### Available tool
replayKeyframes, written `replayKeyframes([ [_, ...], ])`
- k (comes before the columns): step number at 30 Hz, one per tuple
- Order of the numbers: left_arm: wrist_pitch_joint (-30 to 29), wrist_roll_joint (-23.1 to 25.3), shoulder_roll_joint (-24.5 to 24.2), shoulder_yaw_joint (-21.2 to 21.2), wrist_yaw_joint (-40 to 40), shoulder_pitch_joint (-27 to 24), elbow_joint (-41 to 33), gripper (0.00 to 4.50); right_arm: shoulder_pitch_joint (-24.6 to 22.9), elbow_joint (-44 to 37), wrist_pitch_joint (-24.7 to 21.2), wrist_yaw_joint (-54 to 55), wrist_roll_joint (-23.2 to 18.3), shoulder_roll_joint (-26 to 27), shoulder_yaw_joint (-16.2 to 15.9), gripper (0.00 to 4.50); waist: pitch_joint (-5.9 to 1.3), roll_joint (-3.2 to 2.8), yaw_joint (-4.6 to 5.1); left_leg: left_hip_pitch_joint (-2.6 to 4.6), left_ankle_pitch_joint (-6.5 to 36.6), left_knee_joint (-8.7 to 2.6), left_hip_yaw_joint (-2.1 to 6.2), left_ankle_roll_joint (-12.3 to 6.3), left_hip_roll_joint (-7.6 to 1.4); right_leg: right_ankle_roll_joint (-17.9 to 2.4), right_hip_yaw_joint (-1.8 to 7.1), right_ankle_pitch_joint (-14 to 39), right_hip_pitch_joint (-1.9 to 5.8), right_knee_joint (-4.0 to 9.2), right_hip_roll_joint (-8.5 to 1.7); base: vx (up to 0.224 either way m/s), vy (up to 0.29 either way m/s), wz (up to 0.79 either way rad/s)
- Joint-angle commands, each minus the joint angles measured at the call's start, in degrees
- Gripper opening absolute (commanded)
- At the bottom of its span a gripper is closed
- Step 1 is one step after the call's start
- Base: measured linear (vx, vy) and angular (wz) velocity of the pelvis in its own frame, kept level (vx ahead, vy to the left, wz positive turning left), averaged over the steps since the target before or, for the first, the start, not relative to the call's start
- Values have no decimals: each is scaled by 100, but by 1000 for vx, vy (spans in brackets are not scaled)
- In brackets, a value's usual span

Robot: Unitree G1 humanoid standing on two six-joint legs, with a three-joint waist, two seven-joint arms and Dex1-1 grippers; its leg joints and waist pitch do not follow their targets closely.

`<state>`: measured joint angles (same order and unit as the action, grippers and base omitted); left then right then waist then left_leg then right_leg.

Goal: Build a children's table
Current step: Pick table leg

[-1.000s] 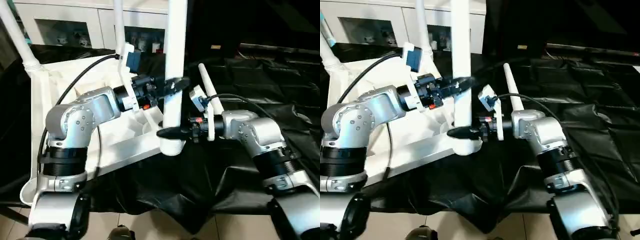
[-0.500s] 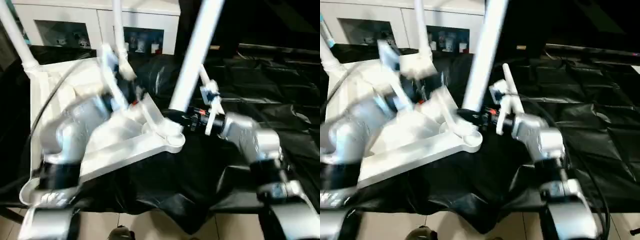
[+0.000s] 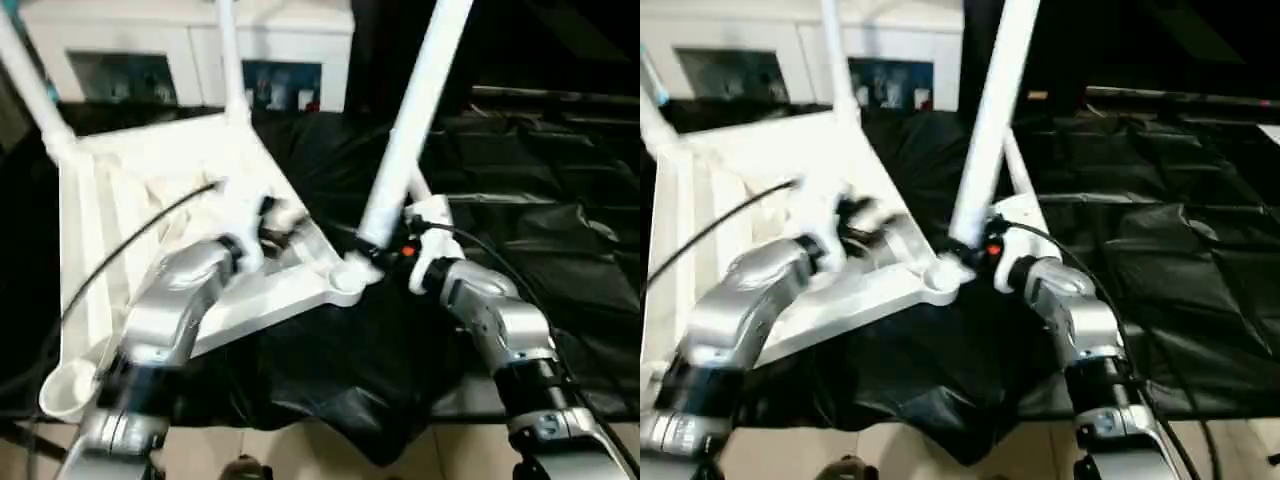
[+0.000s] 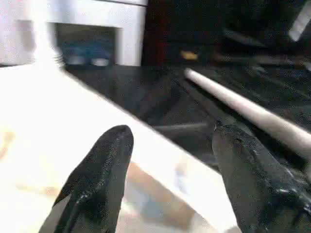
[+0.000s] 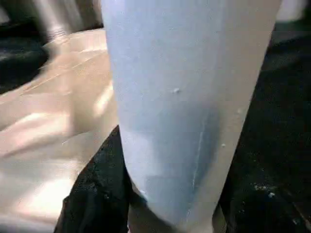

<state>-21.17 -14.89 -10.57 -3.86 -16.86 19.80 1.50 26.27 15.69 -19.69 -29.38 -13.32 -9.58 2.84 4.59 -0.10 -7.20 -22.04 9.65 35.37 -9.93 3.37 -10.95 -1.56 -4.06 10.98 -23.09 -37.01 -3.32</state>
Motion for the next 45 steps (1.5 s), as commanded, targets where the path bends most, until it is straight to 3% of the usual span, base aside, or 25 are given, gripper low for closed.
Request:
replayKeyframes([
  [1, 17, 10, 80, -282, 363, -294, -454, 302, -210, -511, 99, 264, 66, 16, 200, 194, -501, -47, 20, 93, 1221, -410, 105, 137, -220, -805, 302, 1354, 282, 527, -453, 0, 0, 0],
  [6, 120, 302, 407, -412, 1070, -1174, -1358, 302, -764, -1380, 119, 400, 360, -51, -24, 194, -446, -23, 92, 101, 1572, -430, 93, 50, -190, -558, 298, 1946, 240, 630, -421, 0, 0, 0],
  [7, 128, 428, 440, -354, 1215, -1262, -1474, 302, -853, -1418, 145, 437, 370, -29, -80, 194, -412, 50, 36, -214, 1589, -550, 313, -224, -96, -612, 44, 1995, 489, 515, -563, 0, 0, 0],
  [12, -174, 782, 556, -146, 1577, -1441, -1854, 302, -1124, -1579, 172, 639, 400, 152, -259, 194, -382, -270, 410, 10, 3957, -1109, 1491, -221, -606, -935, -200, 1254, 368, -233, -101, -11, -57, 48],
  [13, -175, 777, 601, -152, 1617, -1468, -1921, 302, -1162, -1620, 61, 605, 286, 221, -231, 194, -393, -214, 458, 251, 3875, -1014, 1223, -147, -972, -825, -45, 1217, 181, -217, -174, 0, -143, 51],
  [15, -345, 694, 598, -162, 1593, -1513, -2008, 302, -1272, -1716, -15, 497, 278, 225, -318, 194, -293, -69, 339, 96, 3715, -816, 782, -133, -609, -791, 285, 1506, 175, 98, -320, 12, -234, 41],
  [16, -316, 721, 524, -128, 1517, -1543, -2031, 302, -1331, -1748, -25, 506, 278, 255, -325, 194, -312, 281, 125, 263, 2265, 472, 116, -137, 293, -359, 336, 3975, -150, 1018, -604, -13, -219, 18],
  [17, -250, 759, 473, -97, 1470, -1563, -2047, 302, -1362, -1768, -46, 534, 259, 283, -315, 194, -335, 290, -63, -135, 691, 414, 177, -333, 220, 468, 699, 4979, 262, 974, -809, 16, -160, 1],
  [19, -141, 832, 393, -41, 1397, -1600, -2070, 302, -1405, -1789, -78, 555, 225, 305, -303, 194, -409, 247, -190, -148, 498, 106, 258, -218, 111, 1241, 683, 4533, 361, 816, -755, 24, -144, 0],
  [22, -159, 881, 342, 23, 1388, -1647, -2133, 302, -1450, -1803, -72, 598, 151, 306, -310, 194, -482, 44, -136, 153, 1119, -343, 375, -184, -180, 552, 281, 2341, 347, 622, -405, -16, -51, 3],
  [25, -282, 899, 344, 13, 1401, -1613, -2200, 302, -1412, -1740, -57, 579, 136, 338, -296, 194, -265, -5, -31, 656, 2894, -379, 217, -155, -114, 126, 3, 4212, 323, 1062, -403, 0, 0, 0],
  [26, -296, 885, 335, -2, 1390, -1595, -2200, 302, -1415, -1756, -48, 560, 151, 331, -344, 194, -175, -43, 103, 1060, 3614, -270, 212, -109, -154, 294, -448, 4598, 160, 1356, -237, 0, 0, 0],
  [27, -297, 880, 325, -12, 1384, -1582, -2192, 302, -1421, -1769, -34, 540, 174, 320, -391, 194, -200, -238, 101, 785, 4821, -823, 456, -78, -702, 201, -566, 3270, 583, 574, -158, 0, 0, 0],
  [28, -297, 880, 325, -12, 1384, -1582, -2192, 302, -1421, -1769, -34, 540, 174, 320, -391, 194, -200, -238, 101, 785, 4821, -823, 456, -78, -702, 201, -566, 3270, 583, 574, -158, 5, 60, -25],
  [29, -287, 866, 304, -28, 1386, -1570, -2141, 302, -1428, -1777, -21, 532, 193, 319, -435, 194, -308, -199, 5, 502, 5505, -1239, 406, 18, -740, -13, -266, 1274, 812, -484, -119, 47, -11, -20],
  [30, -271, 875, 287, -29, 1391, -1568, -2117, 302, -1423, -1778, -32, 537, 183, 328, -434, 194, -333, -60, -5, 900, 5120, -975, 396, -89, -655, -95, 191, 2116, 580, -122, -389, 47, -11, -20],
  [31, -267, 869, 284, -37, 1396, -1567, -2104, 302, -1416, -1778, -40, 539, 178, 332, -434, 194, -278, 206, 62, 847, 4612, -674, 276, -56, -307, -45, 380, 3210, 552, 307, -494, 129, -86, -17],
  [32, -276, 866, 308, -55, 1420, -1573, -2110, 302, -1398, -1765, -47, 532, 167, 325, -430, 194, -265, 305, -206, 286, 1844, 366, 79, -322, 167, 353, 721, 5616, 886, 1071, -993, 154, -67, -10],
  [34, -282, 865, 334, -60, 1423, -1601, -2132, 302, -1379, -1730, -32, 515, 169, 306, -433, 194, -383, 311, -349, -76, 920, 576, 271, -546, 157, 160, 1037, 5066, 1155, 960, -1103, 147, -50, -3],
  [35, -279, 880, 349, -59, 1417, -1624, -2140, 302, -1368, -1708, -15, 501, 188, 279, -449, 194, -449, 222, -368, -283, 234, 411, 347, -536, 179, -367, 692, 3093, 1278, 810, -793, 126, -7, 11],
  [37, -277, 878, 354, -55, 1411, -1646, -2139, 302, -1367, -1706, -1, 492, 212, 259, -469, 194, -587, -84, -298, -14, -485, -133, 337, -635, -4, -536, 216, 1394, 1171, 708, -371, 143, 14, 14],
  [38, -281, 882, 353, -45, 1414, -1656, -2137, 302, -1366, -1709, 1, 486, 216, 252, -471, 194, -641, -232, -22, 457, -766, -398, 874, -1358, -458, -71, -110, 653, 792, 93, 28, 203, 60, 3],
  [39, -231, 855, 365, -40, 1405, -1671, -2128, 302, -1362, -1717, 11, 483, 224, 230, -485, 194, -778, -214, 179, 1252, -830, -349, 1380, -2352, -987, 130, -44, 1280, -27, -485, -101, 203, 60, 3],
  [43, -303, 893, 279, 55, 1265, -1649, -2078, 302, -1332, -1727, -25, 445, 133, 190, -462, 194, -737, -42, 186, 671, -3928, -61, 839, -2878, -372, 636, 268, -599, -369, -388, -211, 109, 2, -7],
  [45, -294, 900, 236, 82, 1194, -1634, -2069, 302, -1325, -1719, -38, 420, 93, 188, -453, 194, -609, 323, 33, -30, -626, 190, 335, -1389, 404, 416, 798, -1243, 216, 431, -751, -112, -8, 11],
])
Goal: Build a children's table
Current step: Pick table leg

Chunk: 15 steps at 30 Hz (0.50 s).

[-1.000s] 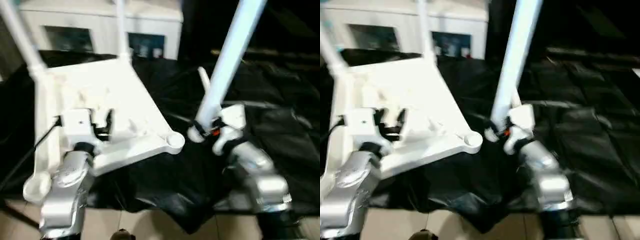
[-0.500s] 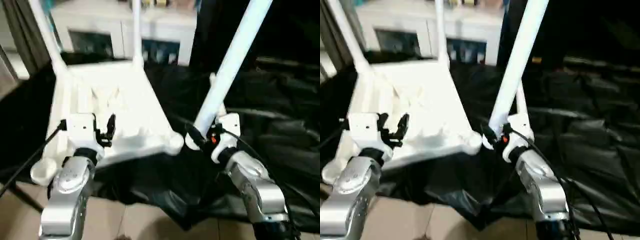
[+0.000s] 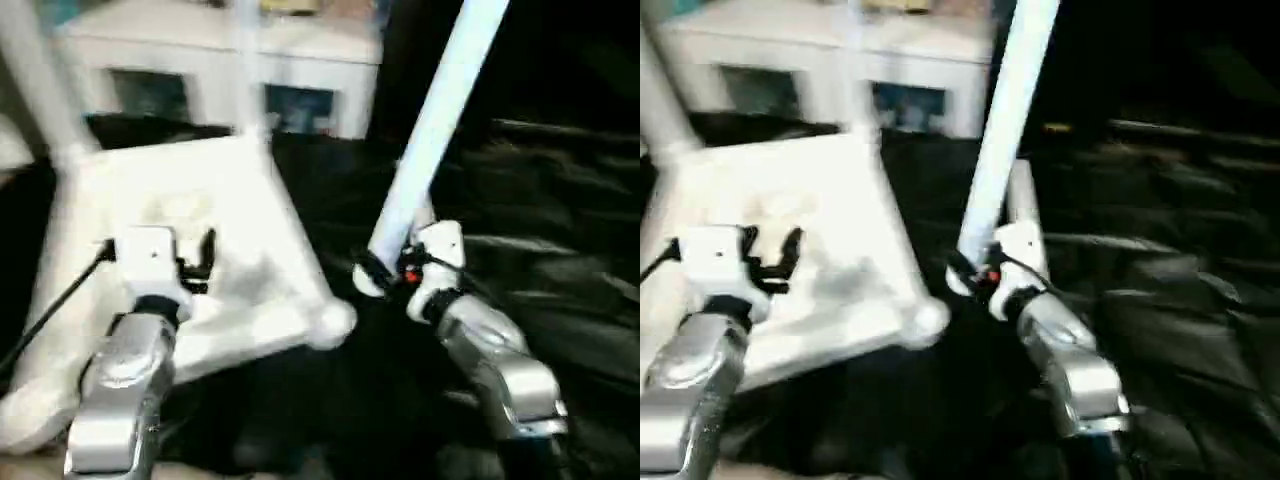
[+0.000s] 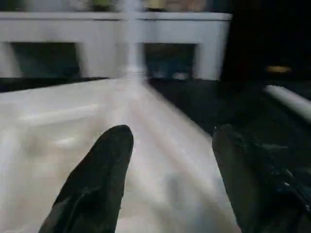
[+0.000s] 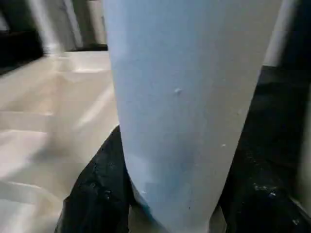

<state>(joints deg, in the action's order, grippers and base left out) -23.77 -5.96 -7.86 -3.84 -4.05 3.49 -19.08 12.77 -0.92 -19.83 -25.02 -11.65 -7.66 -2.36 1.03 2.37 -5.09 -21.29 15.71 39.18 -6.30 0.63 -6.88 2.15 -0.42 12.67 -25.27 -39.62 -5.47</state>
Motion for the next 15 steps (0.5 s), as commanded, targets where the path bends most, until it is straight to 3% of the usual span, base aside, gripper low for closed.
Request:
replayKeyframes([
  [1, -22, -45, -57, 89, -171, 7, 7, 302, 28, -51, -30, -38, -112, 7, 82, 194, -261, 86, -155, -133, -949, -273, 33, -811, -104, -132, 458, -1375, 498, 699, -604, -49, -67, 10],
  [2, -182, -244, -97, 65, -356, 12, 35, 302, 33, -48, -42, -58, -154, 27, 95, 194, -349, 22, -113, -121, -1248, -427, 35, -352, -139, -355, 256, -2000, 608, 495, -336, 4, -105, -1],
  [3, -169, -263, -185, 94, -495, 30, 73, 302, 51, -34, -47, -81, -195, 37, 104, 194, -322, -48, -46, -86, -1283, -488, -4, -163, -160, -559, 158, -2261, 549, 496, -190, 4, -105, -1],
  [4, -129, -379, -392, 156, -890, 77, 164, 302, 88, -9, -46, -109, -230, 43, 106, 194, -302, -76, -25, -75, -1075, -528, -11, -92, -189, -645, 130, -1979, 539, 537, -155, -34, -85, -2],
  [5, -177, -525, -558, 195, -1236, 133, 233, 302, 128, 34, -10, -127, -209, 27, 91, 194, -270, -123, -2, -44, -531, -620, -11, 84, -248, -809, 88, -976, 544, 598, -106, -66, -57, -7],
  [6, -207, -586, -621, 208, -1371, 156, 259, 329, 145, 54, 8, -134, -197, 18, 84, 194, -227, -171, 9, -13, 16, -704, -17, 264, -306, -897, 76, 108, 526, 680, -94, -66, -57, -7],
  [7, -212, -643, -696, 238, -1534, 185, 285, 329, 167, 84, 21, -149, -195, 10, 83, 194, -215, -172, 22, 6, 307, -734, -27, 339, -344, -924, 65, 567, 517, 720, -77, -92, -33, -4],
  [9, -330, -903, -941, 323, -2111, 253, 334, 349, 229, 170, 47, -197, -208, -16, 81, 194, -118, -219, 34, 103, 1368, -811, -62, 548, -404, -923, 39, 1957, 376, 848, -53, -93, -12, 3],
  [10, -372, -959, -1037, 366, -2287, 277, 354, 349, 248, 195, 53, -209, -221, -27, 79, 194, -118, -219, 34, 103, 1368, -811, -62, 548, -404, -923, 39, 1957, 376, 848, -53, -76, -2, 6],
  [11, -430, -966, -1249, 494, -2616, 337, 463, 374, 290, 223, 41, -263, -244, -60, 73, 194, -42, -201, 71, 201, 2065, -839, -78, 599, -409, -667, -1, 2976, 307, 994, -59, -67, 1, 4],
  [13, -482, -903, -1687, 790, -3274, 445, 708, 380, 354, 243, -7, -416, -276, -133, 47, 194, -91, -233, 53, 208, 1960, -847, -54, 583, -405, -548, 0, 3017, 342, 1003, -94, -66, 0, 4],
  [15, -459, -814, -2103, 1068, -3874, 579, 1010, 388, 396, 255, -36, -580, -269, -225, 13, 194, -90, -228, 56, 128, 1624, -897, -54, 536, -416, -548, 9, 2749, 395, 970, -99, -65, -8, 1],
])
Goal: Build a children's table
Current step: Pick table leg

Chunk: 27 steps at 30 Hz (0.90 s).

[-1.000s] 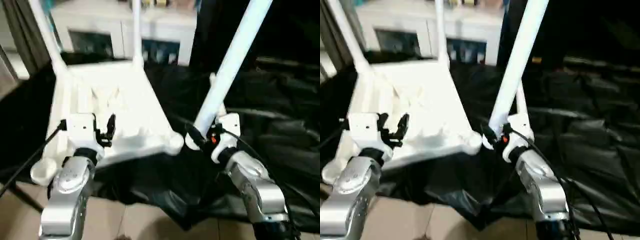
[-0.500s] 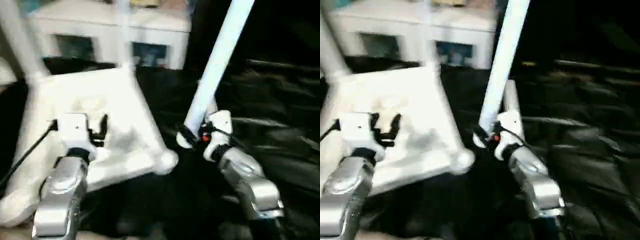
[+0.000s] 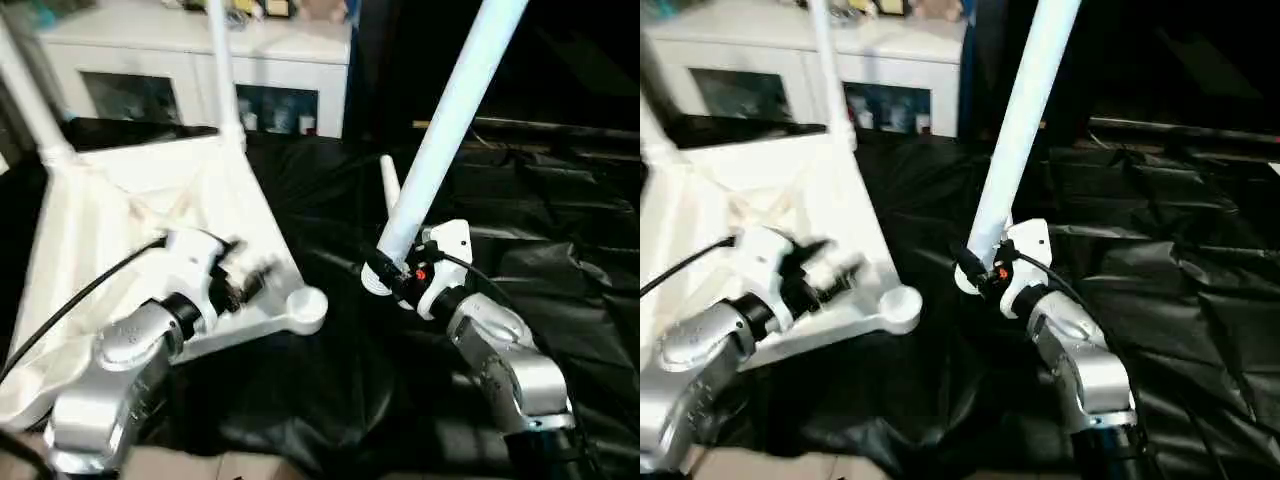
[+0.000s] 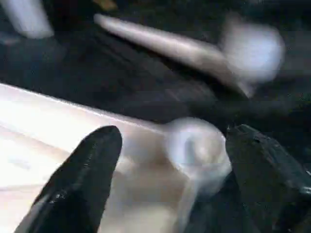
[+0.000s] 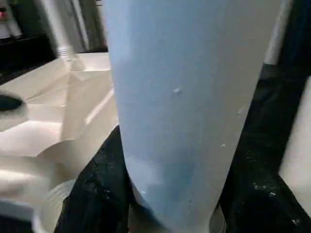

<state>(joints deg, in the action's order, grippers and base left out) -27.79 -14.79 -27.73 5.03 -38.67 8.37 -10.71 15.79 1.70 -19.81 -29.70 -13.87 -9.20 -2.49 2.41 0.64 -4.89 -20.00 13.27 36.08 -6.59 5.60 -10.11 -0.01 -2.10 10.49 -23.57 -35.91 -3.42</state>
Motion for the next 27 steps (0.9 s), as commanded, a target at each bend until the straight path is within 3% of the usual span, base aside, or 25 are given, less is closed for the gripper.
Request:
replayKeyframes([
  [1, -54, 74, -136, 195, -442, 99, 188, 357, 96, -6, -39, -119, -48, -76, 25, 194, -228, -56, 37, -1, 1869, -586, -25, 39, -93, -331, 177, 2967, 225, 599, -304, -64, -6, -4],
  [2, 28, 176, -491, 446, -1000, 263, 494, 351, 143, 23, -57, -236, -56, -157, -10, 194, -207, -29, 34, 16, 1895, -587, -39, 64, -94, -291, 163, 3221, 203, 643, -319, 0, 0, 0],
  [3, 58, 238, -605, 534, -1189, 347, 638, 354, 166, 39, -74, -282, -66, -186, -22, 194, -221, -43, 30, 61, 1944, -566, -43, 65, -79, -265, 169, 3404, 172, 658, -327, 0, 0, 0],
  [4, 52, 272, -708, 613, -1354, 440, 774, 348, 198, 69, -71, -341, -73, -220, -47, 194, -225, -7, 40, 57, 1905, -572, -44, 70, -84, -264, 167, 3412, 184, 661, -336, 0, 0, 0],
  [5, 48, 319, -792, 690, -1495, 539, 913, 332, 221, 91, -67, -377, -76, -238, -63, 194, -238, -22, 30, 29, 1785, -587, -34, 89, -94, -304, 165, 3283, 216, 637, -346, 0, 0, 0],
  [11, 536, 671, -872, 920, -1713, 1242, 2038, 284, 308, 182, -46, -505, -102, -240, -133, 194, -254, -12, 13, 31, 1597, -587, -63, 107, -109, -494, 168, 2877, 226, 597, -348, 0, 0, 0],
  [14, 531, 621, -866, 981, -1945, 1393, 2292, 257, 297, 172, -54, -543, -107, -246, -146, 194, -286, -24, -3, -6, 1438, -600, -57, 141, -132, -628, 183, 2480, 274, 524, -369, 0, 0, 0],
  [15, 536, 611, -855, 992, -2018, 1435, 2368, 257, 294, 174, -53, -559, -108, -251, -150, 194, -284, -14, -2, -9, 1435, -606, -63, 136, -129, -642, 186, 2434, 272, 525, -364, 0, 0, 0],
  [16, 485, 548, -827, 985, -2112, 1464, 2422, 249, 275, 168, -47, -569, -108, -254, -153, 194, -287, -53, -11, 22, 1548, -601, -71, 147, -131, -713, 193, 2344, 238, 513, -359, 0, 0, 0],
  [17, 451, 506, -806, 976, -2167, 1480, 2453, 234, 262, 163, -43, -573, -108, -255, -156, 194, -301, -38, -4, 4, 1537, -606, -65, 161, -139, -781, 195, 2162, 269, 484, -362, 0, 0, 0],
  [21, 392, 451, -786, 996, -2355, 1522, 2566, 209, 234, 161, -32, -586, -99, -259, -164, 194, -347, -50, -17, -17, 1098, -565, -96, 123, -140, -1056, 200, 1258, 304, 395, -346, 42, -4, 3],
  [22, 376, 451, -793, 1003, -2375, 1532, 2599, 209, 227, 157, -32, -588, -102, -259, -165, 194, -347, -50, -17, -17, 1098, -565, -96, 123, -140, -1056, 200, 1258, 304, 395, -346, 60, -9, 3],
  [24, 386, 461, -805, 1007, -2412, 1565, 2680, 178, 225, 162, -25, -580, -110, -254, -167, 194, -375, -46, -24, -51, 580, -541, -114, 69, -119, -1185, 191, 548, 362, 336, -329, 55, -14, 2],
  [27, 391, 477, -818, 977, -2451, 1614, 2747, 170, 219, 175, 0, -560, -80, -233, -172, 194, -355, -47, -28, -47, 597, -557, -119, 88, -124, -1167, 182, 691, 378, 359, -339, 0, 0, 0],
])
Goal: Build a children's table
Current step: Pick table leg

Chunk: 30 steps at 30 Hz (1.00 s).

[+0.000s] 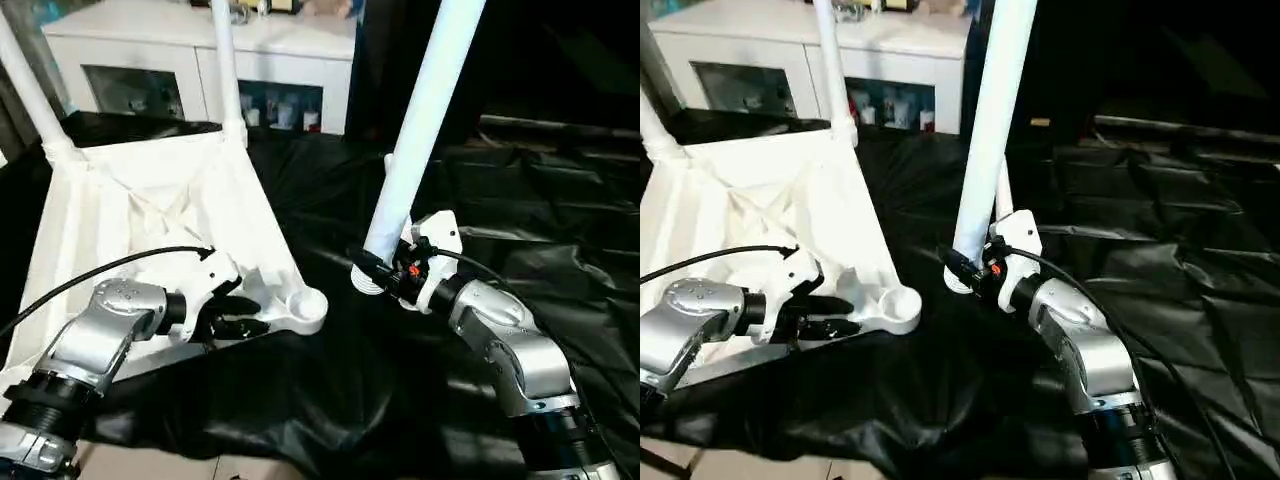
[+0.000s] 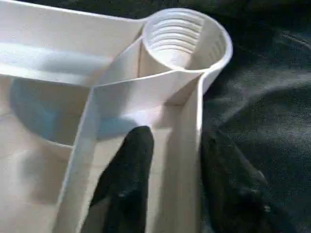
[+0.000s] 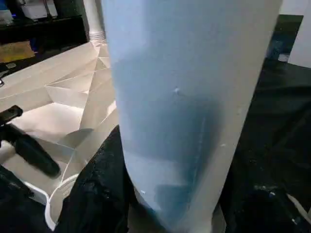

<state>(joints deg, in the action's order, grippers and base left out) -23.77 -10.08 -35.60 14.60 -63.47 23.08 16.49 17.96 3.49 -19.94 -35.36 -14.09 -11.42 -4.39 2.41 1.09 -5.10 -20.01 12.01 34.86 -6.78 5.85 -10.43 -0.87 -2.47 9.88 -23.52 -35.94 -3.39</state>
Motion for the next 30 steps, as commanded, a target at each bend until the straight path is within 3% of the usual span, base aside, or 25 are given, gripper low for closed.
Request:
replayKeyframes([
  [1, -24, 5, -24, -4, -9, 156, 41, 161, -3, -8, 13, 16, -53, -2, 17, 194, -351, -95, -8, -40, 789, -440, -100, 75, -96, -1070, 218, 856, 370, 372, -342, 0, 0, 0],
  [6, -123, 52, -41, 7, -138, 220, 181, 117, -40, -51, -3, 44, -56, 60, -26, 194, -307, -80, 1, -8, 1303, -488, -96, 134, -115, -833, 219, 1868, 324, 462, -351, 0, 0, 0],
  [13, -87, 164, -90, 29, -126, 218, 310, 40, 34, 28, 6, 4, -63, 53, -18, 194, -302, -64, -4, -13, 1294, -495, -117, 138, -136, -788, 219, 1963, 312, 472, -359, 0, 0, 0],
  [14, -80, 180, -96, 26, -128, 220, 323, 40, 56, 46, 0, -14, -71, 51, -12, 194, -298, -33, -4, -21, 1271, -497, -119, 128, -135, -772, 216, 1987, 316, 473, -359, 0, 0, 0],
  [18, 95, 371, -197, 80, -68, 167, 295, 1, 177, 144, -164, -294, -251, 29, -47, 194, -292, -44, 3, -18, 1361, -506, -110, 106, -140, -707, 212, 2193, 305, 498, -368, 0, 0, 0],
  [20, 148, 397, -209, 85, -64, 158, 289, 1, 208, 133, -291, -415, -318, 3, -85, 194, -294, -55, 8, -26, 1350, -508, -106, 101, -141, -705, 212, 2150, 310, 491, -360, 0, 0, 0],
  [23, 176, 365, -203, 56, -50, 92, 49, 0, 415, 114, -828, -828, -527, -81, -283, 194, -301, -64, 23, -24, 1310, -505, -104, 94, -146, -772, 211, 1980, 320, 471, -355, 0, 0, 0],
  [25, 121, 281, -120, 27, -48, 73, -127, 0, 616, 279, -954, -958, -514, -54, -400, 194, -304, -43, 34, -18, 1292, -497, -109, 104, -154, -848, 209, 1945, 307, 455, -362, 0, 0, 0],
  [28, 130, 257, -51, 26, -34, 68, -212, 0, 785, 525, -895, -996, -418, 8, -482, 194, -300, -51, 23, -16, 1243, -493, -119, 131, -158, -897, 213, 1924, 290, 453, -368, 0, 0, 0],
  [30, 175, 265, 16, 42, -19, 83, -232, 0, 1009, 939, -653, -1028, -220, 98, -587, 194, -319, -11, 6, -21, 1107, -486, -126, 138, -167, -937, 216, 1644, 298, 420, -366, 0, 0, 0],
])
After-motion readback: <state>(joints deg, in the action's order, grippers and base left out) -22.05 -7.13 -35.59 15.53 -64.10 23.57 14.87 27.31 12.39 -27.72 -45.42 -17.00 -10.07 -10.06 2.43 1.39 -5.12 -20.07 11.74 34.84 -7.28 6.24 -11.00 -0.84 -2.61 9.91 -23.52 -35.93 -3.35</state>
